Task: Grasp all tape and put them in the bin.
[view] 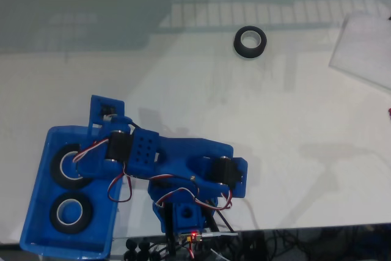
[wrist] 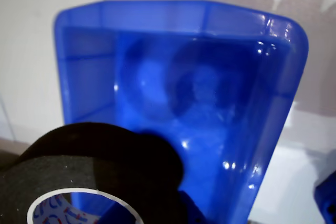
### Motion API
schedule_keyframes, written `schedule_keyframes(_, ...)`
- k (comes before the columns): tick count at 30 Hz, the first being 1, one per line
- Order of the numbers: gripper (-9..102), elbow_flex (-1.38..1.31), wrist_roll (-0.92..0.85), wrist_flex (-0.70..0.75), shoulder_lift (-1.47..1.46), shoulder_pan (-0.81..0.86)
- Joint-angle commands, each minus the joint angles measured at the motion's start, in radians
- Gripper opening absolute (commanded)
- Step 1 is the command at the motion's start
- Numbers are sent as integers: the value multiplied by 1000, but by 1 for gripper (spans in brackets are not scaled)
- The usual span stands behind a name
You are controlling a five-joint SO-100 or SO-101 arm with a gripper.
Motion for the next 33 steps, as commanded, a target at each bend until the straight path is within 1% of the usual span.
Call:
schedule_keyframes(1,0,0,-8,-35,-8,-11)
schedule_keyframes(3,1,0,-8,-51,-23,-12)
schedule_keyframes(4,4,0,-5,-55,-29,-12)
schedule_keyframes(10,34,0,-5,-72,-35,-11)
schedule_keyframes(12,39,0,0,-77,-34,-8)
schedule_keyframes(19,41,0,3,-92,-23,28)
schedule_keyframes(24,41,0,-3,-127,-31,115)
schedule_keyframes(28,41,-3,-15,-156,-40,232)
schedule_keyframes(33,41,-2,-58,-219,-32,454)
